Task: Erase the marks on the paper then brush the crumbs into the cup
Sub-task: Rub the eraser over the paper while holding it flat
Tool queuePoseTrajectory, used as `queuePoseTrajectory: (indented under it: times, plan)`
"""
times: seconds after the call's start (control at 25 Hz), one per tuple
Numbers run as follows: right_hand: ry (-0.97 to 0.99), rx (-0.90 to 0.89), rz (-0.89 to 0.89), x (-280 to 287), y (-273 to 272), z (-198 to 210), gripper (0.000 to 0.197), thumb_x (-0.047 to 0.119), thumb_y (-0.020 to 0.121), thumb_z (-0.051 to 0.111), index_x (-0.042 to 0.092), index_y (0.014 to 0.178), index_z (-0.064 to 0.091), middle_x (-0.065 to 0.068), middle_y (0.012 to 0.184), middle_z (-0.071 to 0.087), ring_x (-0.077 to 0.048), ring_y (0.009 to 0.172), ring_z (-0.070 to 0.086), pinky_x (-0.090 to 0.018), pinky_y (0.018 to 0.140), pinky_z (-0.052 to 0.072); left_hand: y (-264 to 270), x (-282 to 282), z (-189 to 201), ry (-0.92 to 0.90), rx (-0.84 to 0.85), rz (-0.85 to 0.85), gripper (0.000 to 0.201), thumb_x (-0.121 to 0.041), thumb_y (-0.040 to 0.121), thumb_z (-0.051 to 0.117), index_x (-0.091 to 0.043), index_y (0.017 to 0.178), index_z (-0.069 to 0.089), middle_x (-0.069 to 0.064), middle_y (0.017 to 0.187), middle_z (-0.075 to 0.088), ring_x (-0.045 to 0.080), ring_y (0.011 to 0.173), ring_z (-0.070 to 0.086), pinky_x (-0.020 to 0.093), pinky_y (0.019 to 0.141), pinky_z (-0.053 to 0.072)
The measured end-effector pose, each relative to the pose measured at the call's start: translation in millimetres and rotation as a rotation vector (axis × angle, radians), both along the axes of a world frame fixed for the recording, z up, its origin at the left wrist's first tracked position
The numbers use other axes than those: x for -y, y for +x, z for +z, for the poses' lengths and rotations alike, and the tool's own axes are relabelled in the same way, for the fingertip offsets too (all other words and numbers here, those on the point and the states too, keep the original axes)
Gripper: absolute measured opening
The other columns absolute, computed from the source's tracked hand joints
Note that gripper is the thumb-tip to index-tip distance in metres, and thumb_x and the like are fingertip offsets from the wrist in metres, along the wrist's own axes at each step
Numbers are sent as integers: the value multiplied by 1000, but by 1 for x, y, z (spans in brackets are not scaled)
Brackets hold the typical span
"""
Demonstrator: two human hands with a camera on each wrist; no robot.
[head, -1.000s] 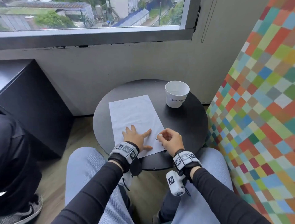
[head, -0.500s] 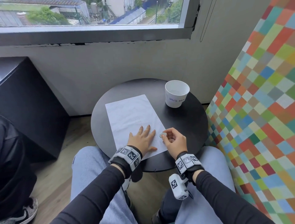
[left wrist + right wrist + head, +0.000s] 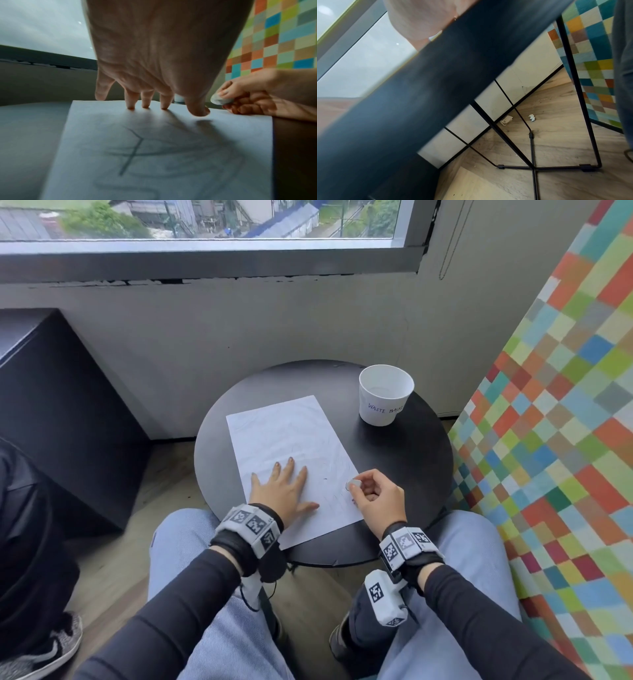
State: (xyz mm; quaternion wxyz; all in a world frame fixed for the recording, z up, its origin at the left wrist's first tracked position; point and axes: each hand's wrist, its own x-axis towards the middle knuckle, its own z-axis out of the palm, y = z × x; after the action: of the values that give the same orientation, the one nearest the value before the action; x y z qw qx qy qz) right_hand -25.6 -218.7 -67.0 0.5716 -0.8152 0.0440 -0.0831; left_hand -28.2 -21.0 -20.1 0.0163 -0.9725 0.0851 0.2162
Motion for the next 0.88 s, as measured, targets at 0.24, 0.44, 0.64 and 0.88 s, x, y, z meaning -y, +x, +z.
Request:
queuePoseTrajectory:
  times: [0.24, 0.44, 0.64, 0.88]
  plan:
    - [-13, 3, 6, -9, 4, 12, 9, 15, 77, 74, 16, 75, 66, 3, 63, 63, -16, 59, 59, -37, 66, 56, 1, -36, 8, -46, -187, -82, 107, -67, 82, 63, -42, 154, -12, -1, 161, -27, 21, 151, -14, 59, 119, 12]
    - [-19, -30, 235, -40, -18, 17, 12, 16, 77, 74, 19, 74, 62, -1, 67, 66, -10, 60, 58, -22, 62, 50, 6, -9, 4, -19, -101, -31, 99, -73, 82, 57, -46, 154, -6, 9, 163, -19, 29, 152, -8, 57, 120, 9]
    - [-36, -63, 321, -27, -22, 19, 9, 7, 77, 70, 10, 73, 62, 2, 62, 59, -2, 50, 41, -12, 54, 37, 20, -14, 15, 76, -121, -116, 104, -65, 77, 70, -49, 153, 1, 13, 165, -9, 31, 152, 8, 47, 117, 26]
    - [-99, -33, 397, -25, -24, 15, 9, 11, 76, 74, 12, 75, 66, 10, 59, 55, -3, 51, 40, -12, 54, 36, 16, -15, 13, 143, -130, -158, 121, -69, 66, 75, -50, 152, -7, 17, 163, -16, 34, 152, 2, 54, 116, 24]
